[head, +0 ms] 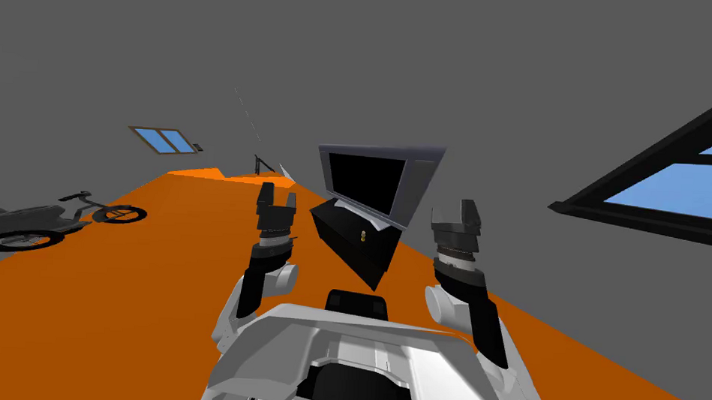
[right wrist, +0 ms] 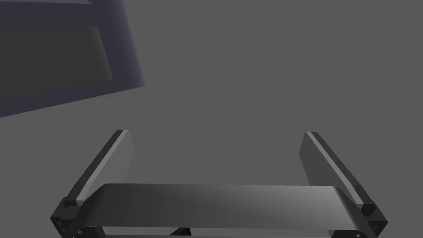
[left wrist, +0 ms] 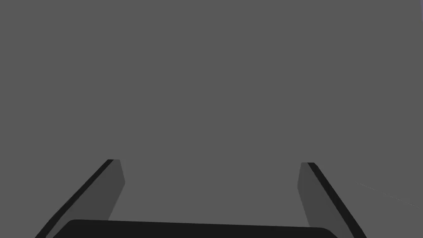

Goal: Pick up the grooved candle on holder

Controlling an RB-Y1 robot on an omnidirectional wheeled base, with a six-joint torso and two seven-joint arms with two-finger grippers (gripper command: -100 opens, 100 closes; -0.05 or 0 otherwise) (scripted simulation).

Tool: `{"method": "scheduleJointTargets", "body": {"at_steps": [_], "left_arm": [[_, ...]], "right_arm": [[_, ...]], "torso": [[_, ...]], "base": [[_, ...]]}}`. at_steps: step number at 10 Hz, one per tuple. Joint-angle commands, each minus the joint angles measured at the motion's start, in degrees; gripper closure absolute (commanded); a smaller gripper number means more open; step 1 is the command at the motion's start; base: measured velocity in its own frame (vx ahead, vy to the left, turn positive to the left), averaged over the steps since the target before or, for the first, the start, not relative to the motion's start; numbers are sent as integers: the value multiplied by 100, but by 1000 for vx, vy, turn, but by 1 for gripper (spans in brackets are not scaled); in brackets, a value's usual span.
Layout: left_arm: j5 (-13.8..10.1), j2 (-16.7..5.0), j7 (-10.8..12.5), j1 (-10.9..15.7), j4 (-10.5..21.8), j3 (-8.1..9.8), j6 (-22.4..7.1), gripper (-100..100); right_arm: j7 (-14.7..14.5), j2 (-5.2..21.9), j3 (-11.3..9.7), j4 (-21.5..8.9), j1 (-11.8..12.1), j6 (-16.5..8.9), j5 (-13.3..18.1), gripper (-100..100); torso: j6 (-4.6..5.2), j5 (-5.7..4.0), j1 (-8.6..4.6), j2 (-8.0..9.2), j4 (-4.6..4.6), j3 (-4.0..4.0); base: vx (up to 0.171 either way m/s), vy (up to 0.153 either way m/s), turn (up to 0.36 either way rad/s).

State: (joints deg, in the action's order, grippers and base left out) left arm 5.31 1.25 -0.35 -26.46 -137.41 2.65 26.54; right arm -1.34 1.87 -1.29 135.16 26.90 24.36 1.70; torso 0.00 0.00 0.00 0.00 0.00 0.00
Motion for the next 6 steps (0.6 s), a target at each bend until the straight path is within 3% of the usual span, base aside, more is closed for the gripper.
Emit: {"method": "scheduleJointTargets", "body": {"at_steps": [1, 6], "left_arm": [[0, 0, 0, 0, 0, 0, 0, 0], [0, -1, 0, 1, 1, 1, 0, 0]], "right_arm": [[2, 205, -59, -105, -44, -189, 112, -100], [44, 652, -327, -637, -249, -971, 620, -100]], "torso": [[0, 0, 0, 0, 0, 0], [-1, -10, -43, 22, 5, 12]], "base": [[-17, -39, 193], [-55, -106, 225]]}}
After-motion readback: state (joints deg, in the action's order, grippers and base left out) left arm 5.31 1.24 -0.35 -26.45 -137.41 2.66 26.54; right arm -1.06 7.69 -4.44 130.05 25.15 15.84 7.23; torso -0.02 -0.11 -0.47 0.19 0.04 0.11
